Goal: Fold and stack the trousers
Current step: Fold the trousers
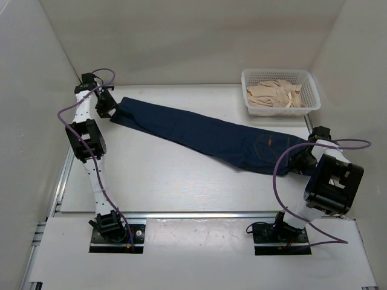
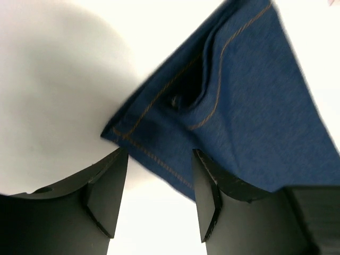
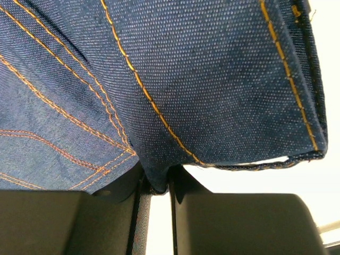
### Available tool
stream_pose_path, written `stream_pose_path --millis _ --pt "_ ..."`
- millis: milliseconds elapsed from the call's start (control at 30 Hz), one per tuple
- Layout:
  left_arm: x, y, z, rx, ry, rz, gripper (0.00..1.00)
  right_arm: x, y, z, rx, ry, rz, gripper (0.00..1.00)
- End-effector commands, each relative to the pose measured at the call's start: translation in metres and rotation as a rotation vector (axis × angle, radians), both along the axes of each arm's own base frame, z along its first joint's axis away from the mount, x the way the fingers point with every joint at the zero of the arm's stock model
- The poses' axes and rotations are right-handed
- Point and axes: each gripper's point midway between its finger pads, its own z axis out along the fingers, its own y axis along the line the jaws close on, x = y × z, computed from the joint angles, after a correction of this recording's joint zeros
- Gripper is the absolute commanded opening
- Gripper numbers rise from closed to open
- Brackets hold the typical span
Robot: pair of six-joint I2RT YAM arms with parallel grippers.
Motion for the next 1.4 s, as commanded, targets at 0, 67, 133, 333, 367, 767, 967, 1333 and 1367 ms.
stream_pose_path --millis 0,67,133,333,367,767,967,1333,1367 --pt "0.02 0.004 0.018 -0.007 -0.081 -0.006 0.62 0.003 0.006 -0.001 0.033 -0.014 0.022 0.0" --pt "0.03 -0.001 0.024 -0.014 -0.112 -0.024 0.62 0.006 0.005 0.002 0.029 -0.022 0.022 0.0" --pt "0.036 -0.004 0.017 -0.037 -0.116 -0.027 0.62 0.006 0.005 0.002 0.029 -0.022 0.022 0.0" --pt "0.052 -0.024 0.011 -0.065 -0.144 -0.052 0.62 0.006 0.005 0.002 0.029 -0.022 0.022 0.0" --pt "0.052 -0.024 0.011 -0.071 -0.142 -0.042 0.61 0.006 0.005 0.002 0.029 -0.022 0.022 0.0" --pt "0.052 -0.014 0.048 0.019 -0.194 -0.003 0.1 0.003 0.005 -0.001 0.034 -0.004 0.021 0.0" --pt "0.037 0.024 0.112 0.154 -0.268 0.083 0.1 0.008 0.001 0.003 0.016 -0.016 0.019 0.0" --pt "0.021 0.047 0.113 0.16 -0.237 0.095 0.1 0.015 -0.002 0.003 0.015 -0.016 0.019 0.0" --pt "0.022 0.041 0.11 0.131 -0.235 0.075 0.21 0.015 -0.002 0.003 0.015 -0.016 0.019 0.0"
